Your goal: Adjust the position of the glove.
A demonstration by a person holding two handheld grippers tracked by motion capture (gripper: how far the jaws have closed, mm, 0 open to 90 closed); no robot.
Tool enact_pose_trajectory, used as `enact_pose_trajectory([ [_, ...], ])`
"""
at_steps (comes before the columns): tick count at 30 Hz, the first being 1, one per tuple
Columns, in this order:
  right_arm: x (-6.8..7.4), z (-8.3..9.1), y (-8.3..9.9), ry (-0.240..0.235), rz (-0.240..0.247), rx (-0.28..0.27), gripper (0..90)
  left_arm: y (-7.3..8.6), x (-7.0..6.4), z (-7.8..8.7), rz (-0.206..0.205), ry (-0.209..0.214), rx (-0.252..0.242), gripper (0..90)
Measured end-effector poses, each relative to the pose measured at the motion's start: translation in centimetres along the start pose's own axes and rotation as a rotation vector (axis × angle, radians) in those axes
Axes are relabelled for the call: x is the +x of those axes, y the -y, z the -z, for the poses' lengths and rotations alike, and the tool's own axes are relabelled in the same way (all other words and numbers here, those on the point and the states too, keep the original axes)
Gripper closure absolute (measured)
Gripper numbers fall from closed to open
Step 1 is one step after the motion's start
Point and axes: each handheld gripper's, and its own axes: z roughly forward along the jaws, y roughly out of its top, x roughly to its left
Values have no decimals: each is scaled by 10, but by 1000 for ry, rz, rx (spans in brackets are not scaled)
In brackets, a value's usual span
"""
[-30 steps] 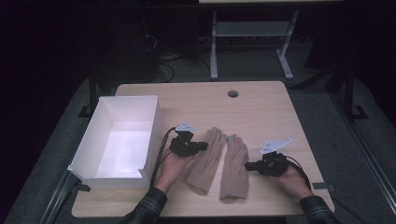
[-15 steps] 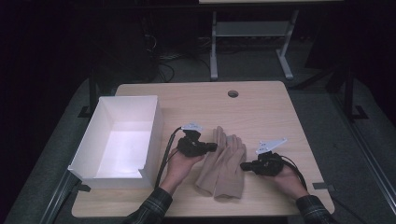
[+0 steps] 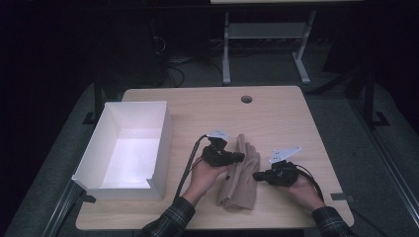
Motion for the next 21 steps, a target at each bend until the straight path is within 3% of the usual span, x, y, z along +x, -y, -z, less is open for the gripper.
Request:
enact_pose_trajectory([
  [10,0,-1,1,-4,-6,-2,900,4,-5,-32,-28,26,58,879],
  [21,-1,-1,2,-7,-14,-4,900,6,-7,-44,-33,39,74,850],
])
